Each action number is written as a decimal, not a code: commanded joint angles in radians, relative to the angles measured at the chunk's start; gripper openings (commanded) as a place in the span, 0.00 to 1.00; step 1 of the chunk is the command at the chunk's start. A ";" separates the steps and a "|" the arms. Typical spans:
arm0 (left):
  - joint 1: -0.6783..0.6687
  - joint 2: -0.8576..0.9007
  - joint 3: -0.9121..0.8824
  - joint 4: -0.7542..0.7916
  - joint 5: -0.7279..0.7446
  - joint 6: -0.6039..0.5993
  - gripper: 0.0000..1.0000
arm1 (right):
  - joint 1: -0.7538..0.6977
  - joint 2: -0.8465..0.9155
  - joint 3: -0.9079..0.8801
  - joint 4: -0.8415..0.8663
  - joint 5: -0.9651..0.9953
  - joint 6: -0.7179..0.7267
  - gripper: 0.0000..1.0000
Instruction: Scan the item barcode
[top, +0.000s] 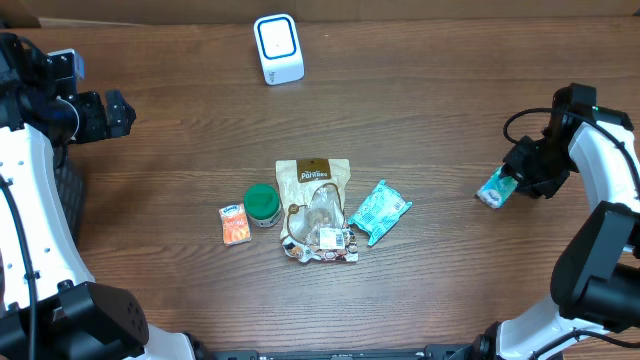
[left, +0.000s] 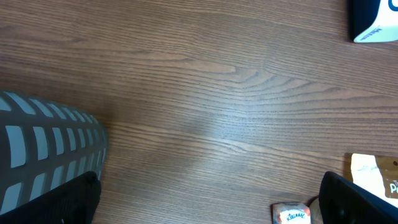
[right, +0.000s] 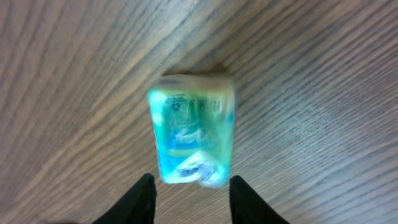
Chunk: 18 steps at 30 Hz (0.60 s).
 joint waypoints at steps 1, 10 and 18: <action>0.010 0.003 0.015 0.000 0.011 -0.010 1.00 | 0.003 -0.003 0.043 -0.031 -0.049 -0.073 0.41; 0.010 0.003 0.015 0.000 0.011 -0.010 1.00 | 0.107 -0.003 0.197 -0.220 -0.299 -0.248 0.42; 0.010 0.003 0.015 0.000 0.011 -0.010 1.00 | 0.334 -0.003 0.060 -0.230 -0.267 -0.240 0.36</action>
